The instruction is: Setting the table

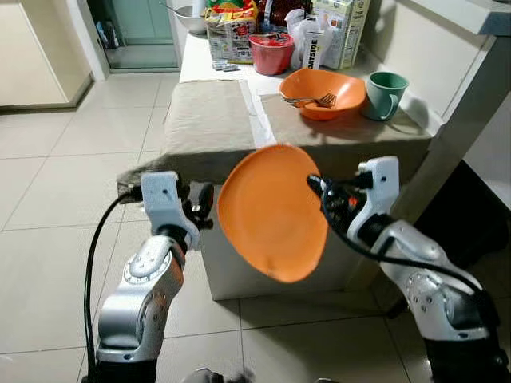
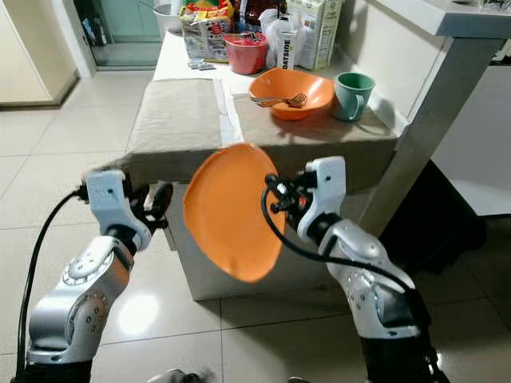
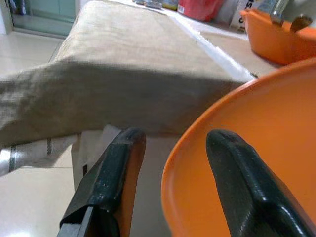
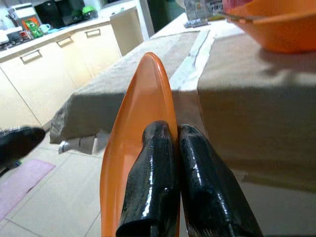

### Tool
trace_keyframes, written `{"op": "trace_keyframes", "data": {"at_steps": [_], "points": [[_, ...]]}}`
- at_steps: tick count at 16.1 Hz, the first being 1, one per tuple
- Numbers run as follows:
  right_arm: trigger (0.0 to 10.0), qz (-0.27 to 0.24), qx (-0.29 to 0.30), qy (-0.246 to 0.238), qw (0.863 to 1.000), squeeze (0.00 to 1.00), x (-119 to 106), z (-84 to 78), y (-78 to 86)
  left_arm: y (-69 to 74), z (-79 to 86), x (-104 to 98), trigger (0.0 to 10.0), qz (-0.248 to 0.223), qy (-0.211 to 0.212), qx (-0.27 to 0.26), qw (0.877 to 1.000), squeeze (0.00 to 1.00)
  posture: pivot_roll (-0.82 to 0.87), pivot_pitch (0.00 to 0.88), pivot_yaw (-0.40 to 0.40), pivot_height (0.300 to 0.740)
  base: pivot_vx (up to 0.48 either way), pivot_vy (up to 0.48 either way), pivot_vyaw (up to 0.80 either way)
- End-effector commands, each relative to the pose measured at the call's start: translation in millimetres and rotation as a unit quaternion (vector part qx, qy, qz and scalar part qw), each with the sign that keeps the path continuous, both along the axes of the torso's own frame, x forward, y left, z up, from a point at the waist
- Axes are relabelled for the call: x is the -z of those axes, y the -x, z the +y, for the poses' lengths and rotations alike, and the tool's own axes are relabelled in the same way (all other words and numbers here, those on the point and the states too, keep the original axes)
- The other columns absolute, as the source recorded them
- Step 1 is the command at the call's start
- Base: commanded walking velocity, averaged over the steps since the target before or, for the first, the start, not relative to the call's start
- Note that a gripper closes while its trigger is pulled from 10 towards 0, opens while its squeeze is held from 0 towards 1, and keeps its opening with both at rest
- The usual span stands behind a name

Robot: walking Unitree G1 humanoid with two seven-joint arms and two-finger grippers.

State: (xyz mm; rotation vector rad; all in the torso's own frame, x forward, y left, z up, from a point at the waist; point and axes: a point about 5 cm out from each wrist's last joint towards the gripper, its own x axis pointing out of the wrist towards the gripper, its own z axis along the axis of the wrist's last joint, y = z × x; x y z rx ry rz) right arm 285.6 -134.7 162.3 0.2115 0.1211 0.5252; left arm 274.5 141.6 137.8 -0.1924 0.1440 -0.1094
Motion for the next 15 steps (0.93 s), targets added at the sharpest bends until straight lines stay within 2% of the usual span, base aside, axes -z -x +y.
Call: {"op": "trace_keyframes", "data": {"at_steps": [1,3,4,8,15], "points": [[0.0,-0.022,0.000,-0.013,1.000,0.00,-11,-4.4,-3.0,0.2,-0.7,2,10.0,-0.004,-0.006,0.007,1.000,0.00,-0.19,0.007,0.035,0.740,0.000,0.000,0.00],[0.0,-0.021,0.003,-0.010,1.000,0.00,-10,-5.6,-3.2,0.8,-1.0,1,10.0,-0.011,0.006,0.008,1.000,0.00,-0.19,0.007,0.034,0.740,0.000,0.000,0.00],[0.0,-0.023,0.008,-0.008,1.000,0.00,-9,-6.0,-3.9,0.8,-2.7,-4,10.0,-0.026,0.031,0.013,0.999,0.00,-0.19,0.008,0.035,0.740,0.000,0.000,0.00],[0.0,-0.024,0.021,-0.008,0.999,0.00,-9,-8.3,-10.5,2.9,-9.5,-12,10.0,-0.054,0.036,0.042,0.997,0.00,-0.19,0.014,0.043,0.740,0.000,0.000,0.00],[0.0,-0.023,0.019,-0.009,0.999,0.00,-7,-5.6,-14.7,3.5,-15.0,-13,10.0,-0.063,0.039,0.049,0.996,0.00,-0.18,0.017,0.043,0.740,0.000,-0.480,0.00]]}}
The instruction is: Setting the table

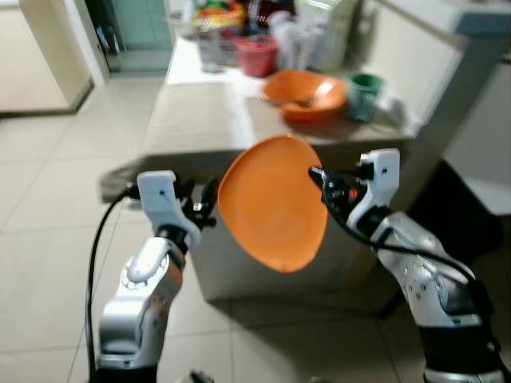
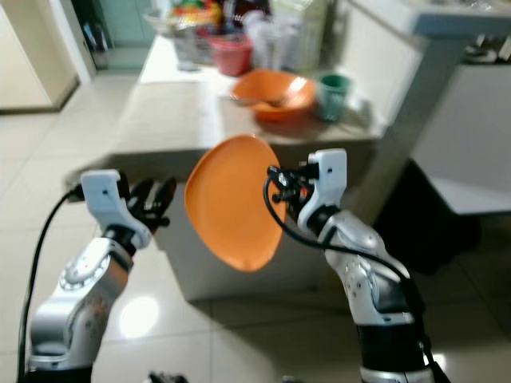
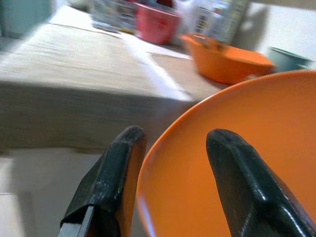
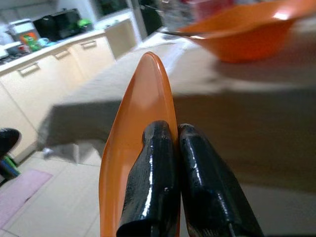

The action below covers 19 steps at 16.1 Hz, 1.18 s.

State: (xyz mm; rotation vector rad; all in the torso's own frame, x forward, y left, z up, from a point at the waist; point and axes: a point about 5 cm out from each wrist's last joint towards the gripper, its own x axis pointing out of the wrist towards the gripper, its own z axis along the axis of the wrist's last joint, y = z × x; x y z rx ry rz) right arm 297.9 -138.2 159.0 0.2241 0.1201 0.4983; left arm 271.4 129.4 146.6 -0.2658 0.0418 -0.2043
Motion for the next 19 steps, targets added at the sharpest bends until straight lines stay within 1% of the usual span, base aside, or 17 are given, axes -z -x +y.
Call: {"op": "trace_keyframes", "data": {"at_steps": [1,8,10,12,13,14,15,17,19], "points": [[0.0,-0.026,0.006,-0.003,1.000,0.00,-9,-2.2,-2.6,-0.6,-2.6,-5,10.0,-0.013,-0.009,0.007,1.000,0.00,-0.19,0.017,0.043,0.740,0.000,-0.480,0.00],[0.0,-0.029,0.002,0.003,1.000,0.00,-7,-0.6,-1.6,-4.4,-3.3,-5,10.0,-0.014,-0.014,-0.001,1.000,0.00,-0.19,0.015,0.047,0.740,0.000,-0.477,0.00],[0.0,-0.056,-0.008,0.006,0.998,0.00,-18,2.8,-1.1,-5.0,-4.2,-5,10.0,-0.015,-0.017,0.000,1.000,0.00,-0.19,0.011,0.049,0.740,0.000,-0.458,0.00],[0.0,-0.078,-0.009,0.003,0.997,0.00,-31,1.9,-3.5,-7.3,-3.4,-4,10.0,-0.012,-0.024,-0.004,1.000,0.00,-0.20,0.006,0.052,0.740,0.000,-0.456,0.00],[0.0,-0.091,-0.006,0.001,0.996,0.00,-39,-0.4,-5.8,-9.8,-2.2,-3,10.0,-0.009,-0.029,-0.008,1.000,0.00,-0.20,0.002,0.054,0.740,0.000,-0.428,0.00],[0.0,-0.099,0.003,-0.001,0.995,0.00,-43,-4.0,-8.5,-12.1,-1.5,-2,10.0,-0.007,-0.042,-0.012,0.999,0.00,-0.20,0.001,0.055,0.740,0.240,-0.412,0.00],[0.0,-0.104,0.010,-0.002,0.995,0.00,-45,-7.3,-10.5,-15.0,-1.7,-1,10.0,-0.004,-0.045,-0.014,0.999,0.00,-0.20,0.000,0.058,0.740,0.266,-0.398,0.00],[0.0,-0.101,0.018,0.002,0.995,0.00,-40,-9.5,-10.4,-20.5,-1.6,-1,10.0,0.000,-0.062,-0.020,0.998,0.00,-0.21,0.000,0.062,0.740,0.291,-0.377,0.00],[0.0,-0.096,0.018,0.003,0.995,0.00,-36,-8.8,-8.5,-22.1,-1.0,0,10.0,-0.002,-0.070,-0.021,0.997,0.00,-0.21,0.000,0.063,0.740,0.294,-0.375,0.00]]}}
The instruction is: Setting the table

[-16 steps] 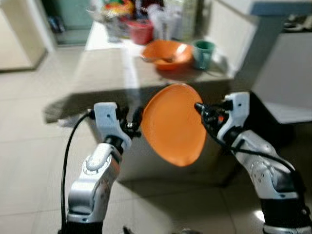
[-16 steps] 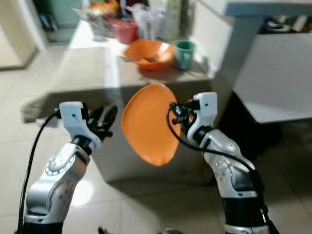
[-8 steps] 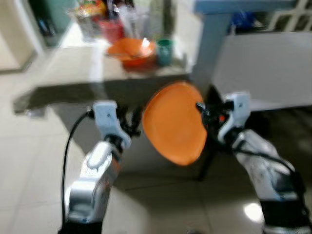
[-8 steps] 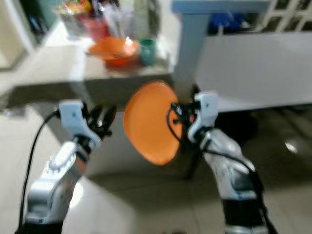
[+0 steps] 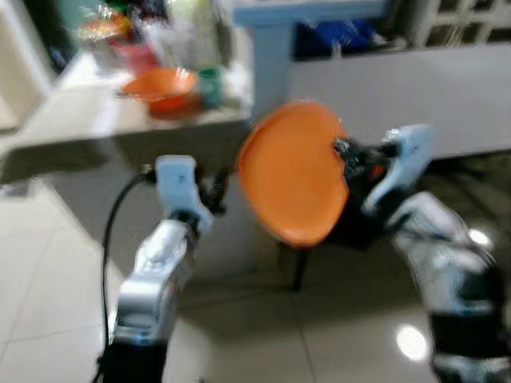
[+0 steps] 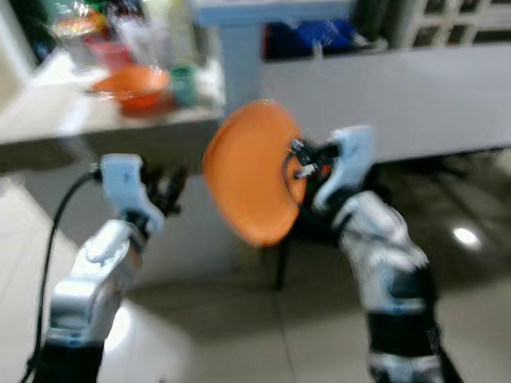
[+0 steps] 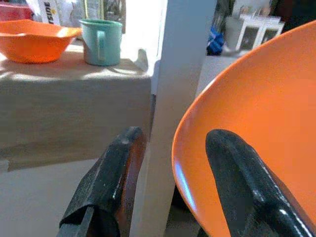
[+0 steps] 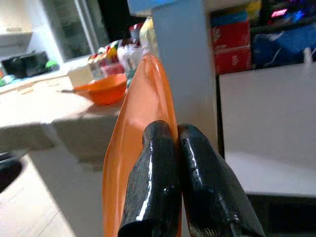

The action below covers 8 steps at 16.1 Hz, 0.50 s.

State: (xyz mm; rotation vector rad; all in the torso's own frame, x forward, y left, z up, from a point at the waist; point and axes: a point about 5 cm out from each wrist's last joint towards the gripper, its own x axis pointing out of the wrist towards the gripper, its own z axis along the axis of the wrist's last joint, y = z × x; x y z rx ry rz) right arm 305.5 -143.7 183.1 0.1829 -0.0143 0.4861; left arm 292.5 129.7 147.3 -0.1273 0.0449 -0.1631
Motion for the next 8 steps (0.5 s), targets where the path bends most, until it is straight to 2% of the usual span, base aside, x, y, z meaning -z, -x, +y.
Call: {"op": "trace_keyframes", "data": {"at_steps": [1,4,8], "points": [[0.0,-0.024,0.005,-0.001,1.000,0.00,-10.2,-2.9,-0.1,-1.1,-2.9,0.3,10.0,0.000,-0.005,0.002,1.000,0.00,-0.21,0.000,0.065,0.740,0.296,-0.375,0.00],[0.0,-0.030,0.015,-0.005,0.999,0.00,-13.7,-7.3,-2.6,-1.4,-7.2,-0.9,10.0,-0.008,0.007,0.012,1.000,0.00,-0.21,0.000,0.069,0.740,0.271,-0.393,0.00],[0.0,-0.039,0.016,-0.005,0.999,0.00,-18.3,-9.3,-4.6,-2.7,-10.3,-1.0,10.0,-0.010,0.002,0.015,1.000,0.00,-0.22,0.000,0.071,0.740,0.300,-0.369,0.00]]}}
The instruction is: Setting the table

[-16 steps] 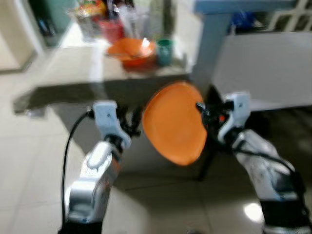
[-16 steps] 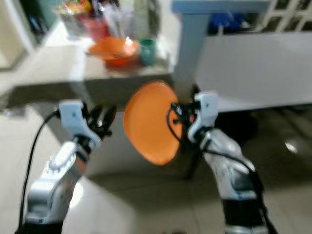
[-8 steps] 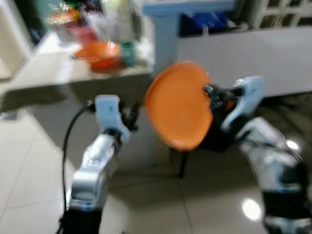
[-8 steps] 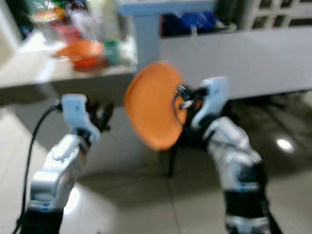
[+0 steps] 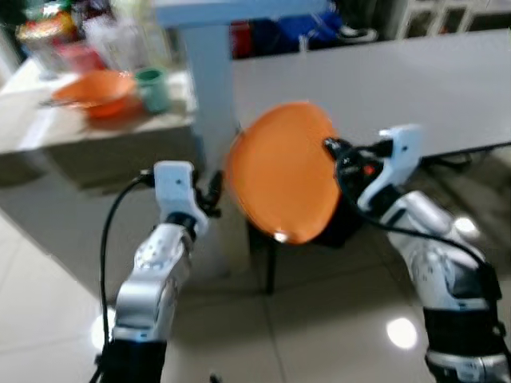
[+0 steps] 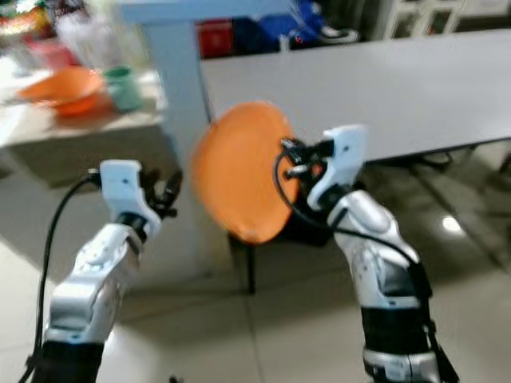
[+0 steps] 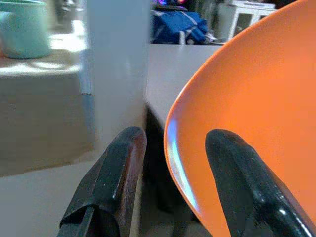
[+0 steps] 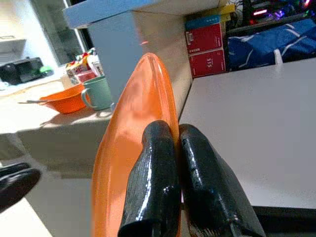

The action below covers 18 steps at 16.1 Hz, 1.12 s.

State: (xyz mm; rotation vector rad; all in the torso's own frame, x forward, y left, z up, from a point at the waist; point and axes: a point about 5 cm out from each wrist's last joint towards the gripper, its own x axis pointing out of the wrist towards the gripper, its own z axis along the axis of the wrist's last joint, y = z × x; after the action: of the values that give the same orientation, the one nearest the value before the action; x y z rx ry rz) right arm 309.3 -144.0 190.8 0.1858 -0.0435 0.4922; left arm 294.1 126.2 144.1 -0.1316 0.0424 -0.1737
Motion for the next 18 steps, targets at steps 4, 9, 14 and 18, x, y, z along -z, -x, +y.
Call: {"op": "trace_keyframes", "data": {"at_steps": [4,9,14,18], "points": [[0.0,-0.037,0.009,-0.011,0.999,0.00,-15,-5.6,1.4,-1.3,-11.1,-6,10.0,-0.017,-0.015,0.020,1.000,0.00,-0.22,0.000,0.075,0.740,0.142,-0.406,0.00],[0.0,-0.076,0.005,-0.016,0.997,0.00,-37,-8.2,-4.1,-2.3,-12.6,-5,10.0,-0.018,-0.015,0.022,0.999,0.00,-0.22,0.000,0.074,0.740,0.000,-0.435,0.00],[0.0,-0.047,0.009,-0.004,0.999,0.00,-21,-6.0,-3.8,-4.1,-9.6,-3,10.0,-0.013,-0.021,0.010,1.000,0.00,-0.22,0.000,0.070,0.740,0.272,-0.393,0.00],[0.0,-0.032,-0.001,0.015,0.999,0.00,-13,-3.4,-5.2,-10.7,-0.4,-3,10.0,-0.007,-0.022,-0.021,1.000,0.00,-0.21,0.000,0.060,0.740,0.320,-0.355,0.00]]}}
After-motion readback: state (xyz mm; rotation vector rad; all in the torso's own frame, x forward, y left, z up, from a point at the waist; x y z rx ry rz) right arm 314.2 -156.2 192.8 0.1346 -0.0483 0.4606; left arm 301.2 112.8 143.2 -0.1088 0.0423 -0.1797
